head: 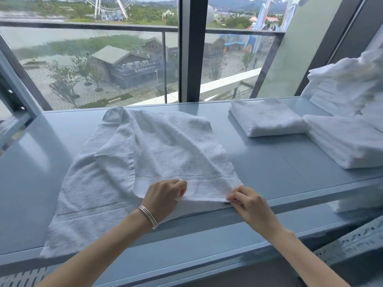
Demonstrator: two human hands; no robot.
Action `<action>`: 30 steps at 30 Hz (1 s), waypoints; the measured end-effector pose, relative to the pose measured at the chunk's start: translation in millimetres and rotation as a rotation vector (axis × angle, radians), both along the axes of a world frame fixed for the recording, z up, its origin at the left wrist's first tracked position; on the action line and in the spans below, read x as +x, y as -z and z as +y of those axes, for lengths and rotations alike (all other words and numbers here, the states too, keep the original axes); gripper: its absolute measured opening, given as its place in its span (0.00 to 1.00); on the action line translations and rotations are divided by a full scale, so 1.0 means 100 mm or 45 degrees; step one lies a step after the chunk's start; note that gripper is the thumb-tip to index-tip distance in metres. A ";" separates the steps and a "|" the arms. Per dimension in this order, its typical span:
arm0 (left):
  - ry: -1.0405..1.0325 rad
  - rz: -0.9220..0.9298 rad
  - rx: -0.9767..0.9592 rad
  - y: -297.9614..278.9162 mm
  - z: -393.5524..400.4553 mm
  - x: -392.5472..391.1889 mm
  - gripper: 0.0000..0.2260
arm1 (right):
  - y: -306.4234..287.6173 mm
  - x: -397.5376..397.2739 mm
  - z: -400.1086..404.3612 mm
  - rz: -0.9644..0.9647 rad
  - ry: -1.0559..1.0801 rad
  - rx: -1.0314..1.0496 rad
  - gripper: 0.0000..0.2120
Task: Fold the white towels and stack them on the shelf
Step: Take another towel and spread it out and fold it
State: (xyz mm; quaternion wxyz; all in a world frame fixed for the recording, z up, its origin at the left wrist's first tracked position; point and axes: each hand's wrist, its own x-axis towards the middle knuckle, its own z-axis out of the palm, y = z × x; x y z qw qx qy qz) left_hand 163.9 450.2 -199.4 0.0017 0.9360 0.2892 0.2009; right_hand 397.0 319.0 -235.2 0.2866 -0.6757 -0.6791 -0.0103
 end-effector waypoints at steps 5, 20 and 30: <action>0.082 0.095 0.054 0.01 -0.14 0.00 0.18 | 0.08 -0.17 -0.08 -0.151 0.000 0.022 0.12; -0.060 0.120 0.102 0.08 0.09 0.00 0.16 | -0.18 -0.17 0.66 -0.281 0.218 -0.666 0.23; -0.064 0.344 0.179 -0.04 0.35 -0.50 0.15 | -0.29 -1.02 0.74 -0.185 -0.388 -0.576 0.21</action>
